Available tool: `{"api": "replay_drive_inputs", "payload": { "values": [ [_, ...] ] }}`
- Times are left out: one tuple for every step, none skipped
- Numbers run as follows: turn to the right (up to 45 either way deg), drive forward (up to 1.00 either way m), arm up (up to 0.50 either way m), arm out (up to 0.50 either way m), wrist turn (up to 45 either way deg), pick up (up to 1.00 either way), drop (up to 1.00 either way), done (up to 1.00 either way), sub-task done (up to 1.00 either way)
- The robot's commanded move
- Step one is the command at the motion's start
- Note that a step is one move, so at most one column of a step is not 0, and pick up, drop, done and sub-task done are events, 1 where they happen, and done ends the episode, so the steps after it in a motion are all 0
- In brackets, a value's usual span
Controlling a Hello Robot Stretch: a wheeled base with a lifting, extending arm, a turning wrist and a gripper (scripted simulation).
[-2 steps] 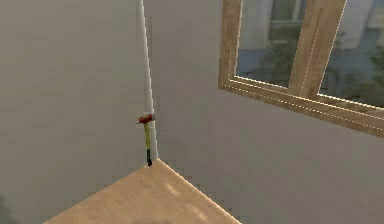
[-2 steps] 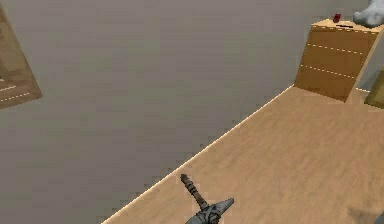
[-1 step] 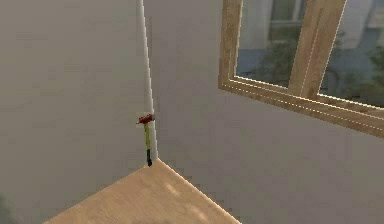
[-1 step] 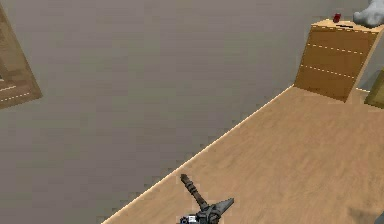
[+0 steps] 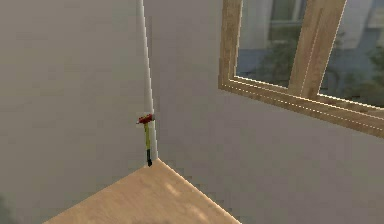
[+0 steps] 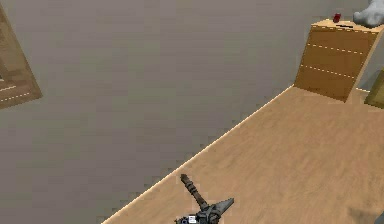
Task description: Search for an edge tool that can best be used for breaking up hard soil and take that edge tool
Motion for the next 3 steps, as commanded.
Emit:
{"api": "replay_drive_inputs", "payload": {
  "values": [
    [0.0, 0.0, 0.0, 0.0, 45.0, 0.0, 0.0, 0.0, 0.0],
    [0.0, 0.0, 0.0, 0.0, 45.0, 0.0, 0.0, 0.0, 0.0],
    [0.0, 0.0, 0.0, 0.0, 30.0, 0.0, 0.0, 0.0, 0.0]
  ]
}}
